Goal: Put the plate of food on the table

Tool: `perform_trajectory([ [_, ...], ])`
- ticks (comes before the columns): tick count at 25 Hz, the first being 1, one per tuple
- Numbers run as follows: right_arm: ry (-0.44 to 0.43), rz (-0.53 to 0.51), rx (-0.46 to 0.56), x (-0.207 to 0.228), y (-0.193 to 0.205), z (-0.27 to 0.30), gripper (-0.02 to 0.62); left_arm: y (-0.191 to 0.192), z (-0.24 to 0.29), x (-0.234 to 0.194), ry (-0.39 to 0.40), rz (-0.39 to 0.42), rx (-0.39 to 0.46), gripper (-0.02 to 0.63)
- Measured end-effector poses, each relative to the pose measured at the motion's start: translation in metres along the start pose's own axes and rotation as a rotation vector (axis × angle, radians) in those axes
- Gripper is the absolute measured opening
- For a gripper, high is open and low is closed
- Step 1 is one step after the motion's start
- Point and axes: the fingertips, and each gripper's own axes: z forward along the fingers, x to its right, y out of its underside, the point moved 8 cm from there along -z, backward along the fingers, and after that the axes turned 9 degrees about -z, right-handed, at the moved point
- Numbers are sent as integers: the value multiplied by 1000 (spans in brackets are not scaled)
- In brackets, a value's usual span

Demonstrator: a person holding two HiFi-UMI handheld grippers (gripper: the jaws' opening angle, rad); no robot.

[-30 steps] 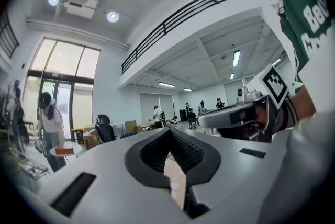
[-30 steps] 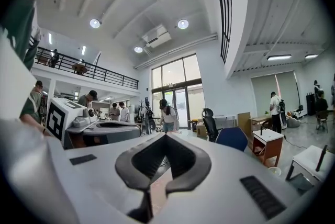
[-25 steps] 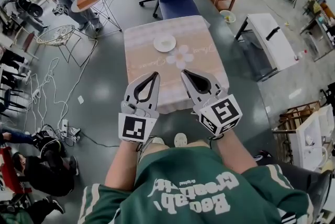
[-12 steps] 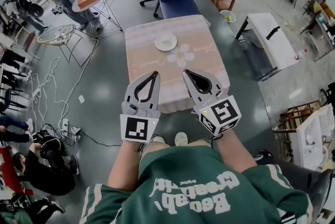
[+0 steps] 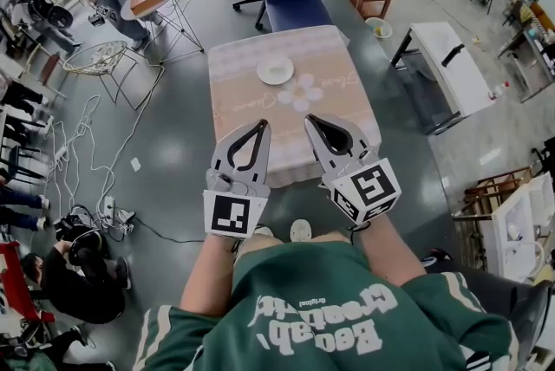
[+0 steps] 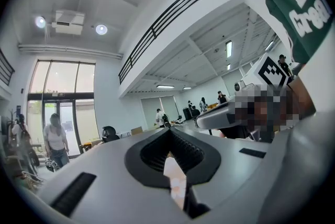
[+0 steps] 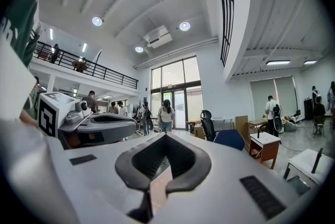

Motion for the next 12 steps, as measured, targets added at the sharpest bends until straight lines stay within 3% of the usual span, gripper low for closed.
perform_trajectory([
  [12, 7, -1, 2, 1, 0, 3, 14, 0, 1, -3, -1, 0, 0, 9],
])
